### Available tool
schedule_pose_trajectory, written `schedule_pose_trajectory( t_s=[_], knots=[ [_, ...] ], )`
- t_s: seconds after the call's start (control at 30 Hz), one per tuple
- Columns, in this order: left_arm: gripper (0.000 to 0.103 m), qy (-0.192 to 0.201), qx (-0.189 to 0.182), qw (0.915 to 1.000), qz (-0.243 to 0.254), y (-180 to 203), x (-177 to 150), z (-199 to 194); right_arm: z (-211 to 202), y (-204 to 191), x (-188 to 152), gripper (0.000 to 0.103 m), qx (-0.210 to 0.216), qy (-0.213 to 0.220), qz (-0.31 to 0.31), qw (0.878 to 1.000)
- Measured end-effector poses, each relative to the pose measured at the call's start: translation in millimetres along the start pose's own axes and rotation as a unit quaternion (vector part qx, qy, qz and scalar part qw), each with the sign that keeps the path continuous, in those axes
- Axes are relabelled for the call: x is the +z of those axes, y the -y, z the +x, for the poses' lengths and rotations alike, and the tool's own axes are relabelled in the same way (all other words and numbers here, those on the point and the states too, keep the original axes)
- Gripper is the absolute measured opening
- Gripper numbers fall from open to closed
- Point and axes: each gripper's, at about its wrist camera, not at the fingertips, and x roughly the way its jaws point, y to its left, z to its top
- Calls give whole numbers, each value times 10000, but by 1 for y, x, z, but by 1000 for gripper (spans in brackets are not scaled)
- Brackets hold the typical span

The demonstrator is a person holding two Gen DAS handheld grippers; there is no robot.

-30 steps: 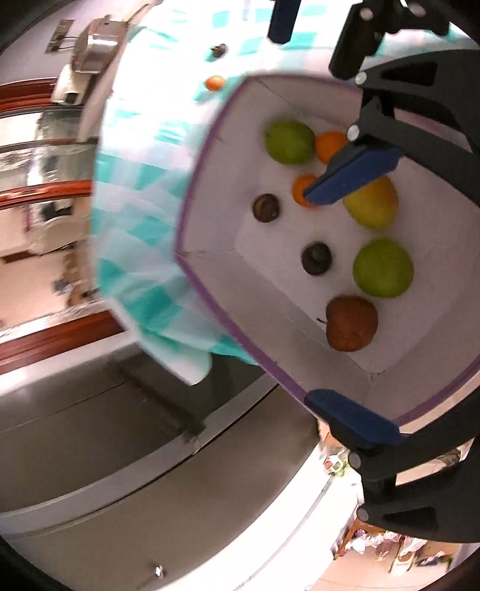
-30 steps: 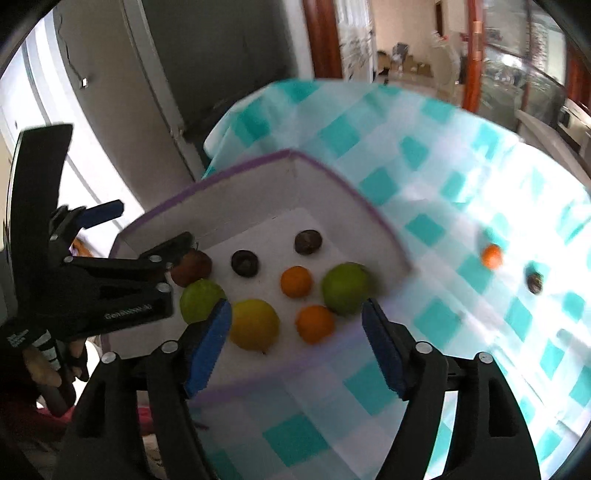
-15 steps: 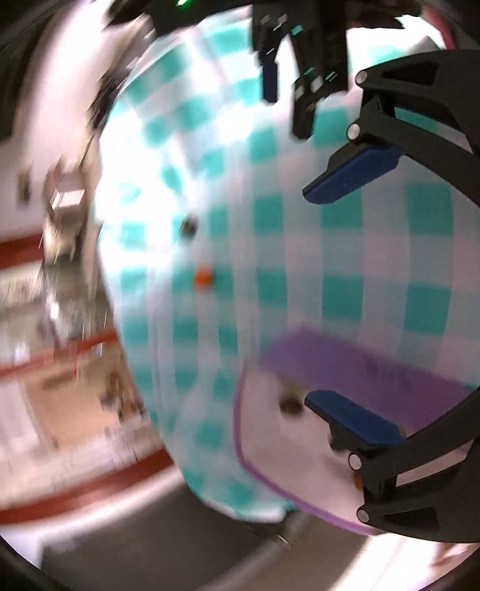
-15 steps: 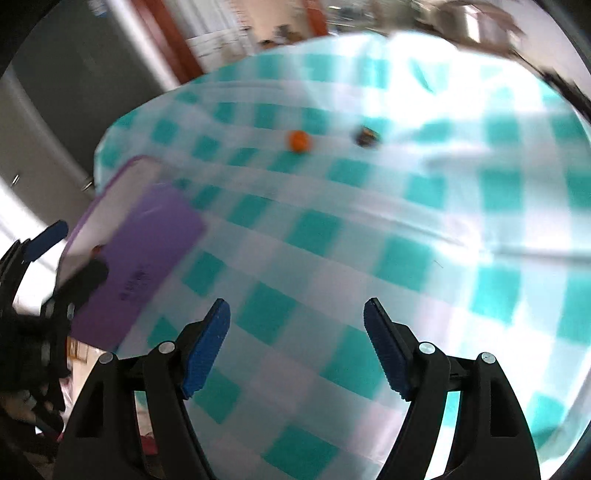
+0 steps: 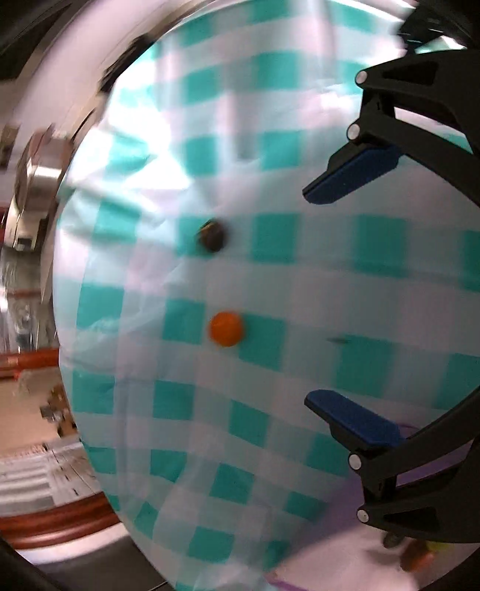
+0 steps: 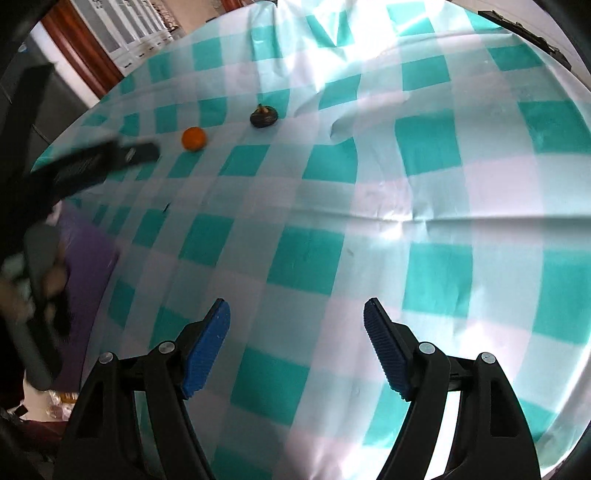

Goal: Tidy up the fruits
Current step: 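Move both open tools back toward the last orange and brown fruit, then grasp the small orange with the left tool while the right grasps the brown fruit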

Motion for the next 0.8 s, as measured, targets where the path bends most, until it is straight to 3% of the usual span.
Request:
schedule_pose_trajectory(
  t_s=[0.17,0.43,0.6,0.67,0.8],
  knots=[
    [94,44,132,9979,-637,-30,38,58,37,-19,24,74,-111,-247,41,9996],
    [72,-125,239,9956,-902,-44,39,129,71,-42,101,74,-336,342,-33,9988],
    [57,329,393,9974,-503,-41,32,131,105,-41,146,74,-427,457,31,9980],
    [50,356,393,9970,-569,-45,32,130,118,-44,158,74,-430,489,-45,9979],
    [49,373,305,9968,-641,-50,32,131,141,-51,182,72,-372,542,-90,9978]
  ],
)
